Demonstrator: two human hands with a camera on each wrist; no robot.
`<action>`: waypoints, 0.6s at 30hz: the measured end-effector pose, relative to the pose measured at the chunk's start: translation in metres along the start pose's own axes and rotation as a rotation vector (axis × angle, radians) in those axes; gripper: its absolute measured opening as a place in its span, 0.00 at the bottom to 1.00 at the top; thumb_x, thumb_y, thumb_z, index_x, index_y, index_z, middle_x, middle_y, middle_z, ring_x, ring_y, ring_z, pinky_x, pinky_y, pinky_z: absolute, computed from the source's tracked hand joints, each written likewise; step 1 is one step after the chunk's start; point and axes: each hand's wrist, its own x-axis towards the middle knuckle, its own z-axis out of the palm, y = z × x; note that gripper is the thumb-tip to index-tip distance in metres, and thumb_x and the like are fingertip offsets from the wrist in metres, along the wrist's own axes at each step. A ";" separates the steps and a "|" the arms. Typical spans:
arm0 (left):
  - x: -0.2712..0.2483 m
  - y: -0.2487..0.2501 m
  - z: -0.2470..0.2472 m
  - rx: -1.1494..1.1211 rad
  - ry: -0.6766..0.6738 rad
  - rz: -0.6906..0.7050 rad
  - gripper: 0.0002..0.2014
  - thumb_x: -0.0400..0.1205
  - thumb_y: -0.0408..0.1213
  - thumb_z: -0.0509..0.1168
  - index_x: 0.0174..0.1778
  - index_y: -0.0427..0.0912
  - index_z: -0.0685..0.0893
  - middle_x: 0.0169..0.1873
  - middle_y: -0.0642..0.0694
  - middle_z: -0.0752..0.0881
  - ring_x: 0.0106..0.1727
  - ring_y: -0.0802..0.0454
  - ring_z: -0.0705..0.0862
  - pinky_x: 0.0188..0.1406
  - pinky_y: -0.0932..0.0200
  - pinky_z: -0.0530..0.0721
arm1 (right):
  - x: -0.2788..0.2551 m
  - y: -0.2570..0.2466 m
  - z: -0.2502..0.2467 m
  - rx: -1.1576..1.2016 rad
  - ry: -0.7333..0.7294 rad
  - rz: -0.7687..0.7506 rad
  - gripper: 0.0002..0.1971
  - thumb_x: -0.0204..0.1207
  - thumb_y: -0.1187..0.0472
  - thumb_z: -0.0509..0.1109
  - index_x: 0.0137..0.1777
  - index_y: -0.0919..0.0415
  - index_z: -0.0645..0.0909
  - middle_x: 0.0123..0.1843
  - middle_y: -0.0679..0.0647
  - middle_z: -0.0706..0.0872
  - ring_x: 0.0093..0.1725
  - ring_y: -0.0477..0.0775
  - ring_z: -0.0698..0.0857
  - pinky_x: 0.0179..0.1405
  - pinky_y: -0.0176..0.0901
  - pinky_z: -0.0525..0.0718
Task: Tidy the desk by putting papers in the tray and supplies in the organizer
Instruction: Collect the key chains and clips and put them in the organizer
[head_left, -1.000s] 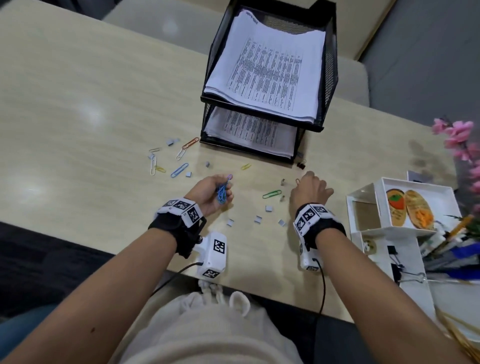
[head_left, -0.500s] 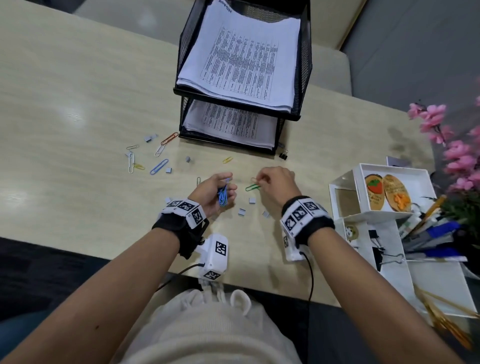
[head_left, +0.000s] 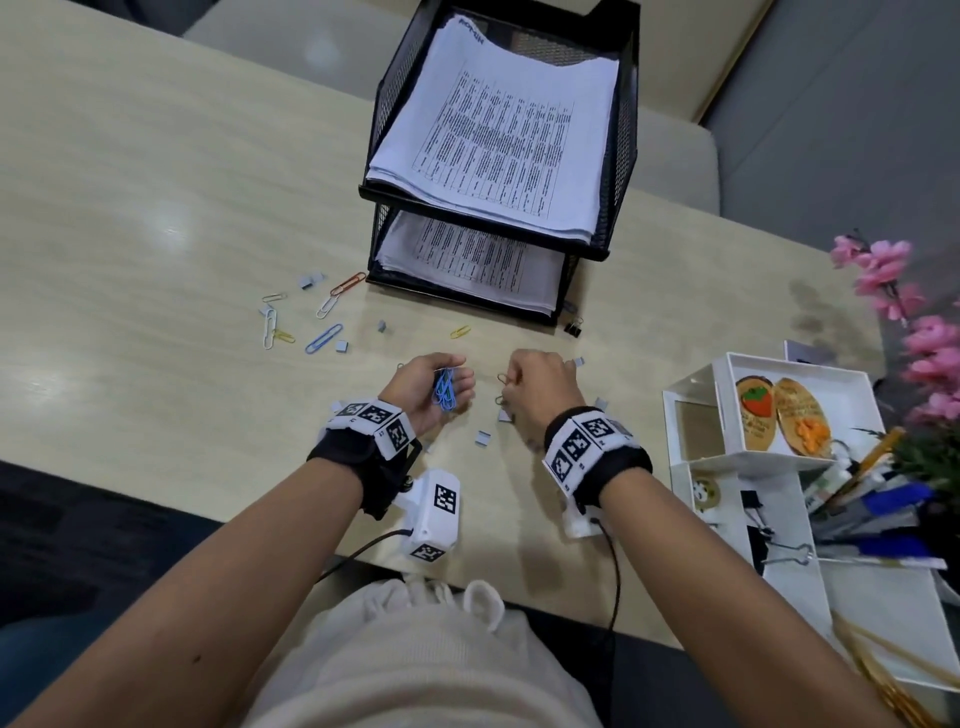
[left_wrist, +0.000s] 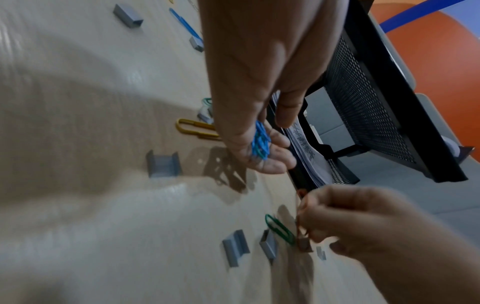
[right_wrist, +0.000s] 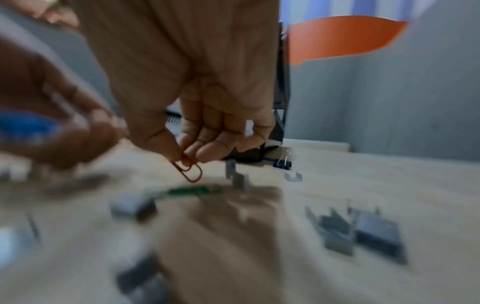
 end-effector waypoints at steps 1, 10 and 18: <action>0.001 -0.001 0.002 -0.003 0.016 0.017 0.14 0.86 0.36 0.52 0.35 0.37 0.74 0.17 0.46 0.82 0.17 0.56 0.83 0.22 0.67 0.84 | -0.002 -0.002 -0.005 0.225 0.051 0.032 0.04 0.71 0.69 0.67 0.44 0.67 0.83 0.41 0.58 0.84 0.48 0.59 0.82 0.54 0.49 0.81; 0.005 0.001 0.019 0.007 -0.018 0.021 0.22 0.88 0.45 0.45 0.32 0.41 0.72 0.11 0.50 0.76 0.10 0.59 0.74 0.14 0.76 0.72 | 0.045 0.039 -0.049 0.653 0.377 0.397 0.09 0.74 0.70 0.66 0.46 0.67 0.88 0.44 0.65 0.89 0.45 0.61 0.87 0.47 0.43 0.83; -0.005 0.015 -0.019 0.008 0.067 0.036 0.19 0.87 0.45 0.46 0.30 0.46 0.67 0.09 0.50 0.69 0.08 0.60 0.64 0.10 0.75 0.57 | 0.106 0.057 -0.049 0.117 0.091 0.280 0.13 0.76 0.68 0.63 0.57 0.69 0.85 0.60 0.69 0.86 0.60 0.69 0.83 0.55 0.47 0.81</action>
